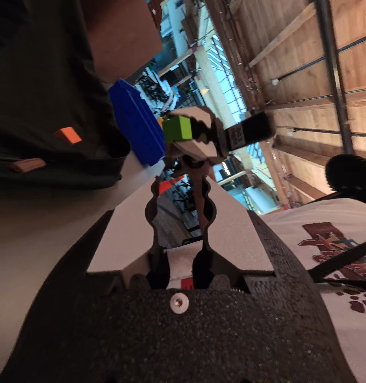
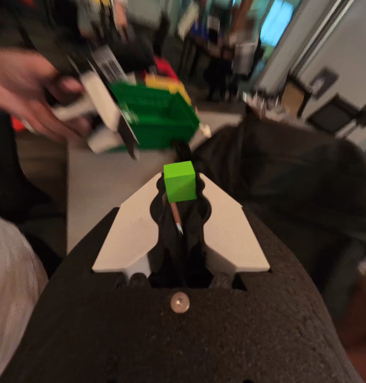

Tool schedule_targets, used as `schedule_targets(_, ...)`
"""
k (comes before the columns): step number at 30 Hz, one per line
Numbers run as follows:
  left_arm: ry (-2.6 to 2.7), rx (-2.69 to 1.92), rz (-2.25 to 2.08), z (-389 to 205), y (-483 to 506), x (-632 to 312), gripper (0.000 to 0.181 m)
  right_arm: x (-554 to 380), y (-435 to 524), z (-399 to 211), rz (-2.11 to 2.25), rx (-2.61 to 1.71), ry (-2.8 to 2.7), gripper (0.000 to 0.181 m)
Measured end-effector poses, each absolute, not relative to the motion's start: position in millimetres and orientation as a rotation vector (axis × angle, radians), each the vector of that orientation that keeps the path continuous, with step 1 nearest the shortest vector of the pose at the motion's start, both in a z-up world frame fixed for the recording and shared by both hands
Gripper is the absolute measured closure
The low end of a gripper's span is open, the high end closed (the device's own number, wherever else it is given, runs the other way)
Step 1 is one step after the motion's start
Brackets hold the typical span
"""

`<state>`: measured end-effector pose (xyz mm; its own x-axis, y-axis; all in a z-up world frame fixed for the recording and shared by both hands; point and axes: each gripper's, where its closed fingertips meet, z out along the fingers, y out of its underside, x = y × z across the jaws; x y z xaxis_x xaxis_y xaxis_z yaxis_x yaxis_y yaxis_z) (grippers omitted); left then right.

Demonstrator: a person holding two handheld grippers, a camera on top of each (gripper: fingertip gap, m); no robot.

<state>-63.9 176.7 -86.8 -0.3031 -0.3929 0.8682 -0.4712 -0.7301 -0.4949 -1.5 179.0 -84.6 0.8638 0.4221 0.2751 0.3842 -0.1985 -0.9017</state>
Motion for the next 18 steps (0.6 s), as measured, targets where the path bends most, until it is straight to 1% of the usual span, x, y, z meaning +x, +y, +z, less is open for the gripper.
schedule_targets(4,-1.249,1.987,2.125,-105.1,186.0,-84.5,0.14,75.8,166.1,-155.8,-0.09,-2.323,-0.791,0.152)
schedule_targets(8,-1.329,2.067,2.048,-117.8,186.2,-98.0,0.14,103.2,165.2,-203.5,-0.059,-2.58,-1.019,0.153)
schedule_targets(11,-1.252,2.024,2.117,-109.9,185.5,-103.4,0.14,99.5,173.1,-214.7,0.047,-2.648,-1.092,0.153)
schedule_targets(18,-1.27,2.073,2.072,-120.4,183.5,-110.6,0.14,106.1,179.6,-239.3,-0.029,-2.749,-1.183,0.152)
